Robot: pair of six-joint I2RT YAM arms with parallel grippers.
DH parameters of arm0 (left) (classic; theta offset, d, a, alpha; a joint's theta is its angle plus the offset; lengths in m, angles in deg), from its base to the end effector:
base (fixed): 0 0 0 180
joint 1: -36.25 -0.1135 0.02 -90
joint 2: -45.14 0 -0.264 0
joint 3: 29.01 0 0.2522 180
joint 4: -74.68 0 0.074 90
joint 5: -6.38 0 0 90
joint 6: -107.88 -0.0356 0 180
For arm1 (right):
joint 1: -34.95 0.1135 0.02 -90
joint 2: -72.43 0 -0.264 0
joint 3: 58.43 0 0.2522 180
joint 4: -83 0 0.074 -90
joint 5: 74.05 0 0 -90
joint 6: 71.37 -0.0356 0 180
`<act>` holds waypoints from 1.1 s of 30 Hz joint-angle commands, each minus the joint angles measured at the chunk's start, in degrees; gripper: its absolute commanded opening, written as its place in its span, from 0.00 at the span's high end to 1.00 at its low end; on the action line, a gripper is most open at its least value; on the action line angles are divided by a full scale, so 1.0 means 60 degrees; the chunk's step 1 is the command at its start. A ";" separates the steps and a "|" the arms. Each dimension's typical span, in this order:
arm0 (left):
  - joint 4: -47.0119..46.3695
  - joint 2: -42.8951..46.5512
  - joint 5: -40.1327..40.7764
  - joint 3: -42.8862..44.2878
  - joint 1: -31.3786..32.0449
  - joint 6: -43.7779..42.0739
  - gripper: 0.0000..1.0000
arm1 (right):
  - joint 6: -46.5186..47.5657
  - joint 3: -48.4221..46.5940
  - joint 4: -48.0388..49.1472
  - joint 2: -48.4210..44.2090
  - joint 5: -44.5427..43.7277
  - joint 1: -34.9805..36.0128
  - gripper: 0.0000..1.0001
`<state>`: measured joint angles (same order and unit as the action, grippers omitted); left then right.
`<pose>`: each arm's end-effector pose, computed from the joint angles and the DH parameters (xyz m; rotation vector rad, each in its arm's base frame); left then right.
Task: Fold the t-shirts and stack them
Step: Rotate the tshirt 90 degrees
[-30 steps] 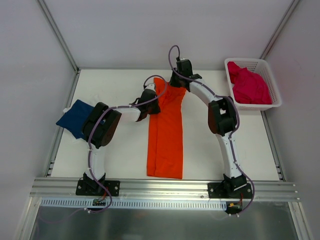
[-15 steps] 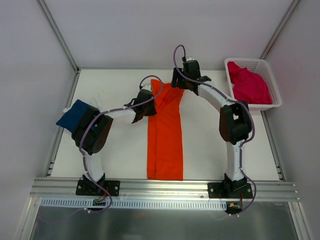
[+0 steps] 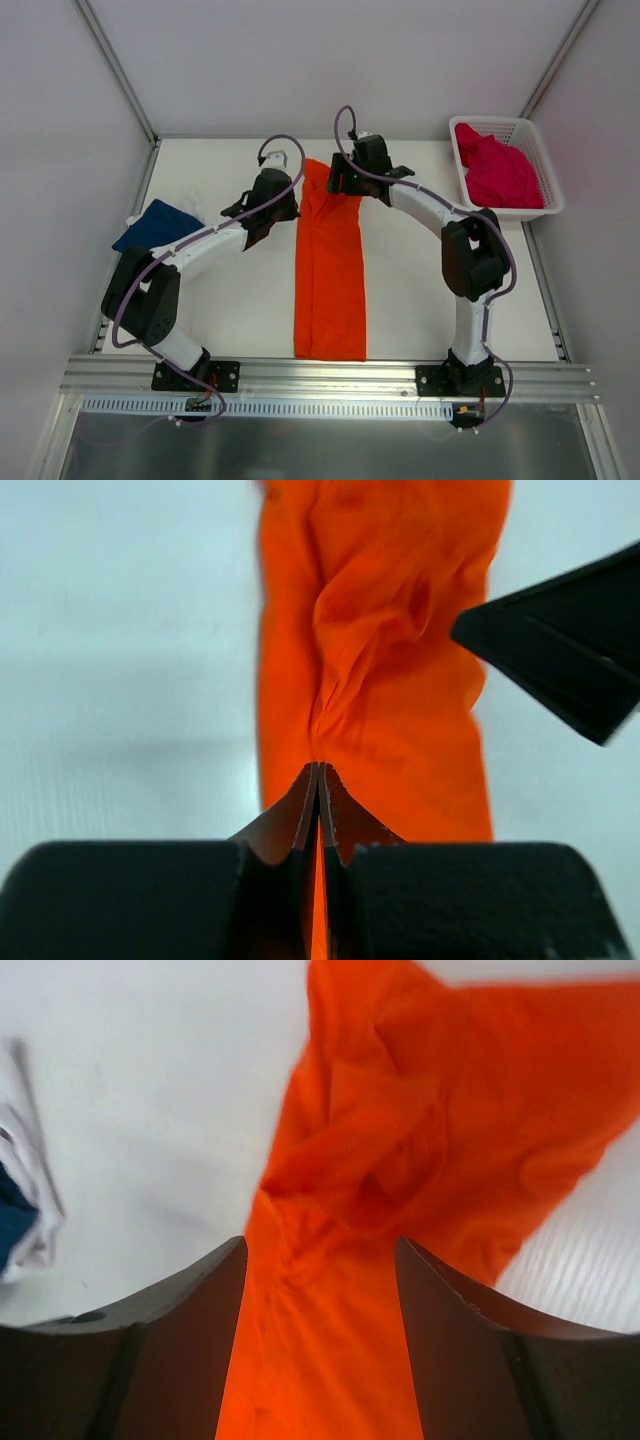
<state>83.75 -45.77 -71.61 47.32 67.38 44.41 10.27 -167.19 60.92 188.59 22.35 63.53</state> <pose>0.3188 -0.1839 0.2703 -0.0571 2.0005 -0.4454 0.4211 0.2339 0.2641 -0.4404 2.0759 0.5045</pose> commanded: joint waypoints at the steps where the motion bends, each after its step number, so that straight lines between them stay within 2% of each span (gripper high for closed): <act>1: 0.0708 0.0561 -0.0126 -0.0860 0.0040 0.0471 1.00 | -0.0203 0.1181 -0.0226 -0.1266 -0.0712 0.0305 0.36; 5: 0.0693 0.1046 -0.0127 -0.1812 0.0084 0.0896 1.00 | -0.0248 0.3026 0.0125 -0.2467 -0.1533 0.0583 0.32; 8: 0.0693 0.0900 -0.0156 -0.1960 0.0099 0.0970 1.00 | -0.0160 0.3149 0.0317 -0.2413 -0.1506 0.0613 0.32; 18: 0.0606 0.0987 -0.0244 -0.2693 0.0201 0.1439 1.00 | -0.0467 0.1729 0.0551 -0.1359 -0.0743 0.0745 0.31; 28: 0.0386 0.1280 -0.0259 -0.3454 0.0231 0.1673 1.00 | -0.0935 -0.1229 0.0053 0.0940 0.0354 0.0920 0.31; 33: 0.0342 0.1295 -0.0186 -0.3557 0.0245 0.1644 1.00 | -0.0878 -0.1978 -0.0268 0.1572 0.0370 0.1184 0.31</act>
<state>87.06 -40.09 -72.74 26.57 68.19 53.37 5.70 -175.21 61.06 197.11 22.80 69.21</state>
